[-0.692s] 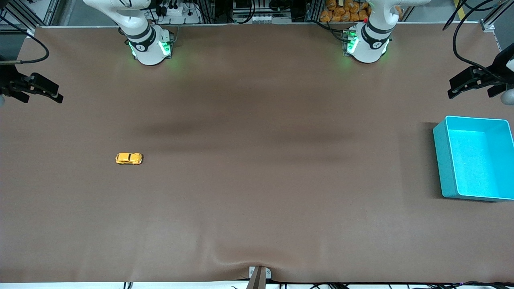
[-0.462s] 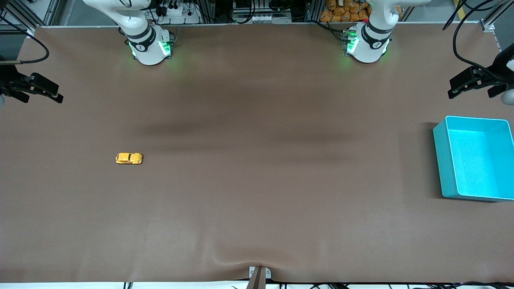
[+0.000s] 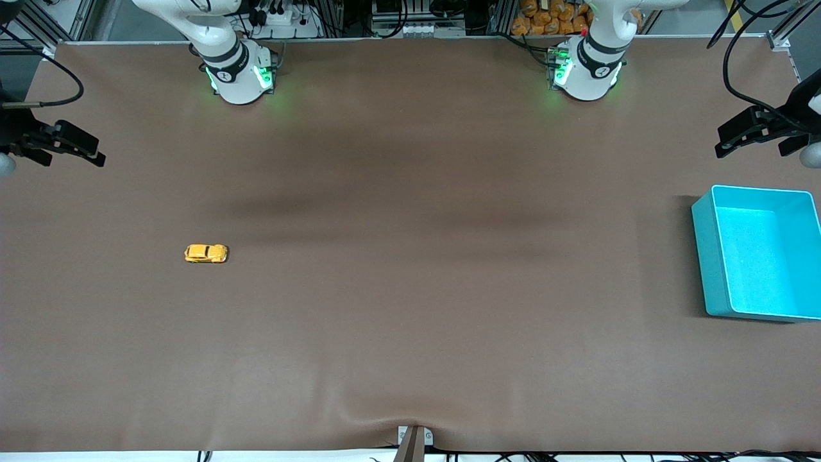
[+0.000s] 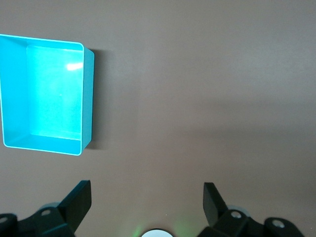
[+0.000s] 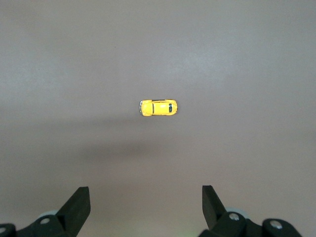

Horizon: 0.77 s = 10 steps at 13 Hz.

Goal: Wind and store yellow beetle car

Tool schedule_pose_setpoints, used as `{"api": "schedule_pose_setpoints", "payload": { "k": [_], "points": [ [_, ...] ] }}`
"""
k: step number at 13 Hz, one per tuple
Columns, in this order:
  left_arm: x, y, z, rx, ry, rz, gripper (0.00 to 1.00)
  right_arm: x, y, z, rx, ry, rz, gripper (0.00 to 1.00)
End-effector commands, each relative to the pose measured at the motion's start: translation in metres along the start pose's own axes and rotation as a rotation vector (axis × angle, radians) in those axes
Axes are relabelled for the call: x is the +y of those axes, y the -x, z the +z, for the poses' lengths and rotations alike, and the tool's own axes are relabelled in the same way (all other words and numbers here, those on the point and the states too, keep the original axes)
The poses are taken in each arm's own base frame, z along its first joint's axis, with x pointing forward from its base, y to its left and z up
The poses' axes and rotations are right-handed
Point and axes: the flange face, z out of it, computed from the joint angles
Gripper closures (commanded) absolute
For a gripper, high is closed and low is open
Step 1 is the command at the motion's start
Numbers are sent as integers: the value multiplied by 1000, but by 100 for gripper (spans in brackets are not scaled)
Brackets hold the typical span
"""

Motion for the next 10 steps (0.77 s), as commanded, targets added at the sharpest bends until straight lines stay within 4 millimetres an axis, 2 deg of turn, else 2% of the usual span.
{"api": "schedule_pose_setpoints", "payload": {
  "k": [1, 2, 3, 5, 8, 10],
  "points": [
    [2, 8, -6, 9, 11, 11, 0, 4, 1, 1, 23, 26, -45, 0],
    [3, 8, -6, 5, 12, 13, 0, 7, 3, 5, 5, 35, -96, 0],
    [2, 9, -7, 8, 12, 11, 0, 23, 4, 8, -16, 35, -171, 0],
    [2, 9, -7, 8, 12, 10, 0, 35, 3, 18, -40, 27, -339, 0],
    [1, 8, -6, 7, 12, 0, 0, 39, -7, 46, -87, 9, -457, 0],
    [1, 8, -6, 7, 12, -3, 0, 38, -16, 64, -98, -3, -616, 0]
  ]
}}
